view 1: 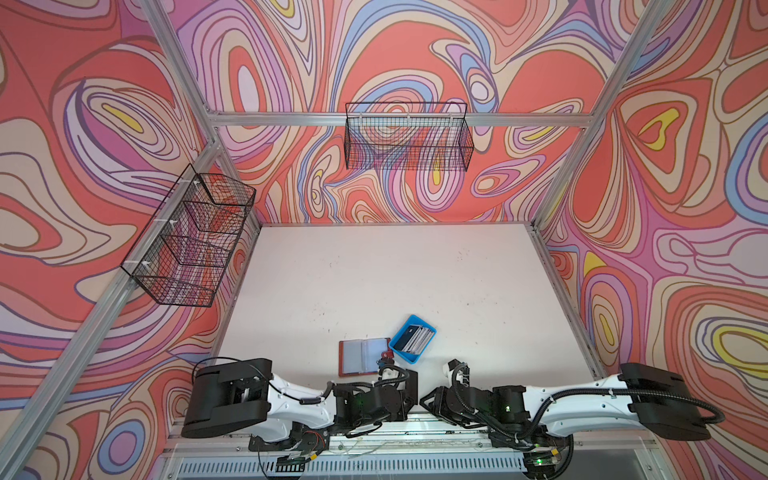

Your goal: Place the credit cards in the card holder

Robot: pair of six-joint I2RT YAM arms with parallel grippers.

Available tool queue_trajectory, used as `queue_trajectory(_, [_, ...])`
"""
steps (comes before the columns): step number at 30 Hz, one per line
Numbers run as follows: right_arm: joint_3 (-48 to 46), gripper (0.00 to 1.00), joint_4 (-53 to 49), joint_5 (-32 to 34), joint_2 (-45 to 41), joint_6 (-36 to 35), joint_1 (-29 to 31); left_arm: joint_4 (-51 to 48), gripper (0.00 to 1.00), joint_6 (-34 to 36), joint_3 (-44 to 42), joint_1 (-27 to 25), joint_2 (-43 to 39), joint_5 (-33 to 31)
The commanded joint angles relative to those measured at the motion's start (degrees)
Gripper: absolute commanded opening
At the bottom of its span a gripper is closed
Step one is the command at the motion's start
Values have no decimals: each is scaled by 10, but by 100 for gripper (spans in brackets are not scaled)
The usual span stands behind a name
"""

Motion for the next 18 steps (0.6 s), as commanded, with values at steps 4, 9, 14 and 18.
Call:
queue_trajectory(4, [167,54,-322,178,-105,-43,2,-360,0,147,175,4,-112,-119])
queue_trajectory(9, [327,53,-349,253,-52,-140,2,-447,0,288,265,4,-133,-188])
queue_trajectory(14, [370,57,-297,307,-32,-189,2,-497,0,362,324,4,-117,-275])
queue_trajectory(18, [375,57,-246,359,-50,-240,1,-447,0,427,313,5,-123,-280])
